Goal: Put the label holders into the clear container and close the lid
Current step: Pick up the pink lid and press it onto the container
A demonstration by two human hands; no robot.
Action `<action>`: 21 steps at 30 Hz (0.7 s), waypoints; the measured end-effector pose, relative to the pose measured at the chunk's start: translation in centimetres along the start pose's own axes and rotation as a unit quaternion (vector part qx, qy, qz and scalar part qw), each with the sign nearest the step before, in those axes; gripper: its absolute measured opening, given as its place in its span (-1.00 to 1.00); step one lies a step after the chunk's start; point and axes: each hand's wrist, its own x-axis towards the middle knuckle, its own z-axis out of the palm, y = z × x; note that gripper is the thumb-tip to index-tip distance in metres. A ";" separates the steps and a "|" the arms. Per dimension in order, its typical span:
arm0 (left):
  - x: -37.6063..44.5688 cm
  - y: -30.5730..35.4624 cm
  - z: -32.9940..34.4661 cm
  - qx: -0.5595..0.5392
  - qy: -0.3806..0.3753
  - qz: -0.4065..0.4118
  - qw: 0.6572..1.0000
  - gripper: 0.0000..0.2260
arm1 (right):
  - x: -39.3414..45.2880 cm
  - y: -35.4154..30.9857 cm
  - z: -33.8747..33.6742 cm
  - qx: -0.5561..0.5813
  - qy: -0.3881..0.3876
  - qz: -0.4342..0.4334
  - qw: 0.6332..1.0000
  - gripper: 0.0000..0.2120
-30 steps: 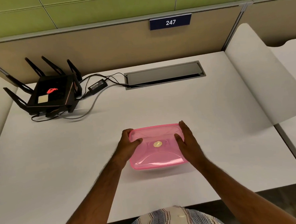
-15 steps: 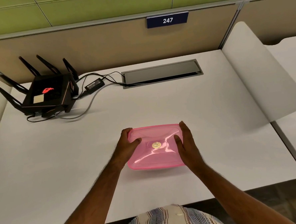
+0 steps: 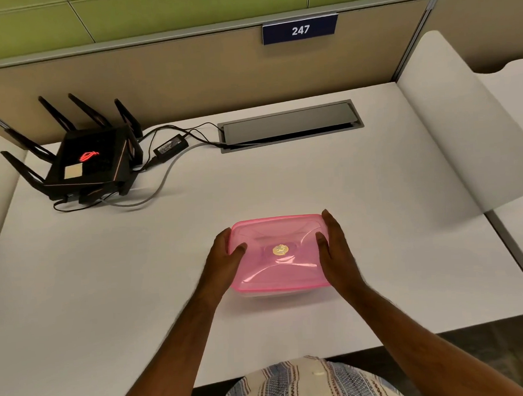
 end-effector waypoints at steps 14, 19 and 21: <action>-2.5 -1.6 0.2 -0.052 0.017 0.013 0.998 -0.52 | -1.3 0.6 -0.3 0.007 -0.008 -0.011 1.000 -0.50; -2.0 -1.7 0.5 -0.061 0.015 0.020 0.998 -0.52 | -0.5 0.6 -0.3 0.010 -0.010 -0.017 1.000 -0.51; -1.6 -1.6 0.7 -0.065 0.013 0.023 0.998 -0.52 | -0.1 0.7 -0.5 0.014 -0.012 -0.023 1.000 -0.51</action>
